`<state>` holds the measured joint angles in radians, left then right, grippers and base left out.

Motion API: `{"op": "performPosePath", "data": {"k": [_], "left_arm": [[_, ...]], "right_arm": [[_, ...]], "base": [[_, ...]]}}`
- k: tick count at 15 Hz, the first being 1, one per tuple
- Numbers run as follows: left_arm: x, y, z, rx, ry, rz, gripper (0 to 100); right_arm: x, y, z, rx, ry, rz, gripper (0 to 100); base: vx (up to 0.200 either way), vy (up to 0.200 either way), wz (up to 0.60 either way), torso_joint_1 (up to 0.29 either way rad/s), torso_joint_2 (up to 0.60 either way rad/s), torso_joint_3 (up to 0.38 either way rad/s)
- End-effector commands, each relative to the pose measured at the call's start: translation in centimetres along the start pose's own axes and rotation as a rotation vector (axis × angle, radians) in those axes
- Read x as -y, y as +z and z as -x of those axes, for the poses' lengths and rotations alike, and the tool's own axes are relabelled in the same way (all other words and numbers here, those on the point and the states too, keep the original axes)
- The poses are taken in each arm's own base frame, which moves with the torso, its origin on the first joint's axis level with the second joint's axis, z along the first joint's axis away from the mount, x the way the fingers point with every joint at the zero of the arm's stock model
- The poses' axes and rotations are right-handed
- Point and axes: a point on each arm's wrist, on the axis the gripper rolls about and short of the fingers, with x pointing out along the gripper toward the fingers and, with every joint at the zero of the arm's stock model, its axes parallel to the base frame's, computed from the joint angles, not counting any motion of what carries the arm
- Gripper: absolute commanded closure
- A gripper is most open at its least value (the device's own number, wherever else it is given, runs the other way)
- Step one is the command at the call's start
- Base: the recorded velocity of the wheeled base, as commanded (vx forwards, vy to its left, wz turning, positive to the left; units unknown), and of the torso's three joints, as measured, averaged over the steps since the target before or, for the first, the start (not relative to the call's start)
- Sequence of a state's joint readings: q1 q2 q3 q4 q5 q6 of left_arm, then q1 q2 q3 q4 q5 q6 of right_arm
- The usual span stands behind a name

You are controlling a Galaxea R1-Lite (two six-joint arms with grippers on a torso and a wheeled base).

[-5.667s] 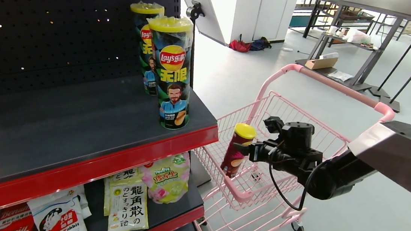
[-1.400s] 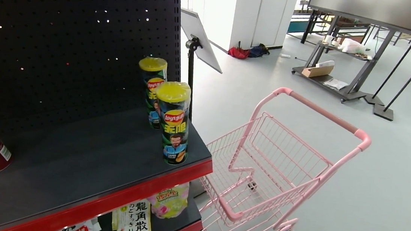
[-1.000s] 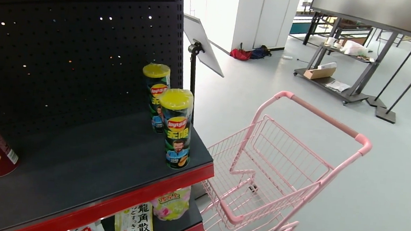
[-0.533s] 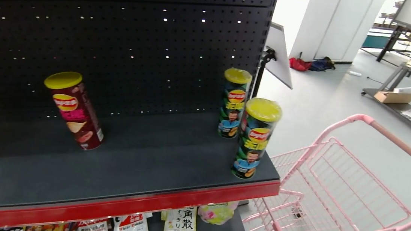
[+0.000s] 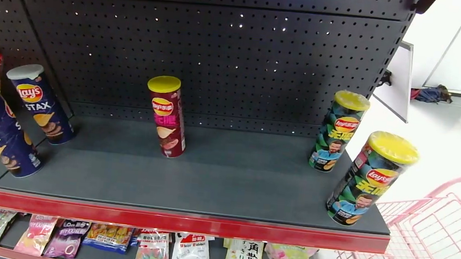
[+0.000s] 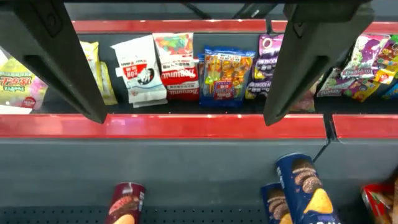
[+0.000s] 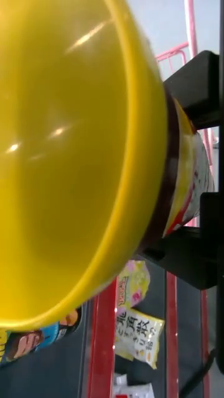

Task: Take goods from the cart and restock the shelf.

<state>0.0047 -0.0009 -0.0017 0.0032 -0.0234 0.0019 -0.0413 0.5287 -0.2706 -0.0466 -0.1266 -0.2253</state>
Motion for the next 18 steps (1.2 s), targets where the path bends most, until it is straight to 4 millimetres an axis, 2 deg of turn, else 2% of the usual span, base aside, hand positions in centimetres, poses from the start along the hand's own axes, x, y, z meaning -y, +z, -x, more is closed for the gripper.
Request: {"op": "performPosePath", "data": {"k": [1, 4, 6, 15, 18], "left_arm": [[0.0, 0.0, 0.0, -0.001, 0.0, -0.001, 0], [0.0, 0.0, 0.0, -0.001, -0.001, -0.003, 0], [0.0, 0.0, 0.0, -0.001, -0.001, -0.003, 0], [0.0, 0.0, 0.0, -0.001, -0.001, -0.003, 0], [0.0, 0.0, 0.0, -0.001, -0.001, -0.001, 0]], "right_arm": [[-0.2, -1.2, 1.5, 0.084, 0.032, -0.012, 100], [-0.6, -3.0, 2.5, 0.14, 0.064, -0.011, 100], [-0.7, -3.7, 2.5, 0.137, 0.065, -0.01, 100], [-0.8, -4.0, 2.4, 0.132, 0.069, -0.005, 100], [-0.9, -4.3, 2.4, 0.131, 0.091, -0.001, 100]], "base": [[0.0, 0.0, 0.0, 0.0, 0.0, 0.0], [0.0, 0.0, 0.0, 0.0, 0.0, 0.0], [0.0, 0.2, 0.0, 0.002, 0.0, 0.005], [0.0, 0.2, 0.0, 0.002, 0.0, 0.003], [0.0, 0.0, 0.0, 0.0, 0.0, 0.0]]}}
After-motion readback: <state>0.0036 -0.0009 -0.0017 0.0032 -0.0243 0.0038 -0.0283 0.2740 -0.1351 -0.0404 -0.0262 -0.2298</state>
